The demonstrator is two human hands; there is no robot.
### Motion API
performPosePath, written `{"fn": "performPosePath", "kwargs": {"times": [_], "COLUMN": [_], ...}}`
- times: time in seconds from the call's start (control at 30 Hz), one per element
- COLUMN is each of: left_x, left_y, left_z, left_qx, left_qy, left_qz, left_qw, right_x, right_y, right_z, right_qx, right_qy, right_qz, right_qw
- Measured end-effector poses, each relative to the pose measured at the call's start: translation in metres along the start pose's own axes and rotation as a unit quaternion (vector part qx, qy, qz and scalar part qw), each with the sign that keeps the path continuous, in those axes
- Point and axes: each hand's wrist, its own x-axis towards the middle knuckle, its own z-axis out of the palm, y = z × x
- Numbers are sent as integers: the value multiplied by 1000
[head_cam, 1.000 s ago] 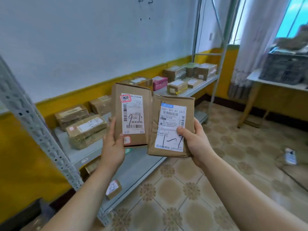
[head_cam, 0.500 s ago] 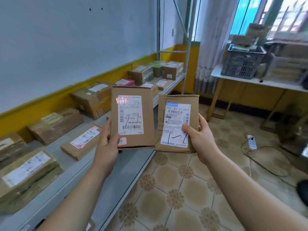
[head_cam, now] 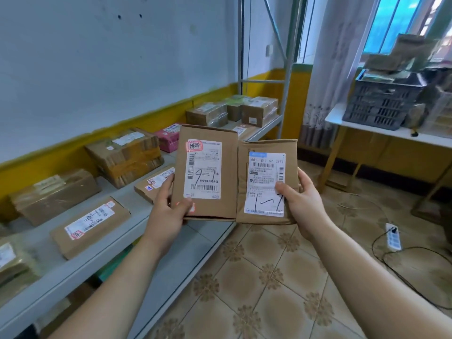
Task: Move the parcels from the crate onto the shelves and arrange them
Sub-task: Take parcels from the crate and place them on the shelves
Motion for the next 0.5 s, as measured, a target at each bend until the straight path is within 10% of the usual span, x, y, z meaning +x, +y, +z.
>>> {"fn": "performPosePath", "kwargs": {"times": [0.5], "left_x": [33], "left_y": [-74], "left_z": [-3], "left_qx": [-8], "left_qy": [78], "left_qz": [-162], "left_qw": [984], "right_x": [91], "right_y": [56], "right_z": [43], "right_qx": [-131], "right_qy": [-158], "right_qz": [89], "right_qw": [975]}}
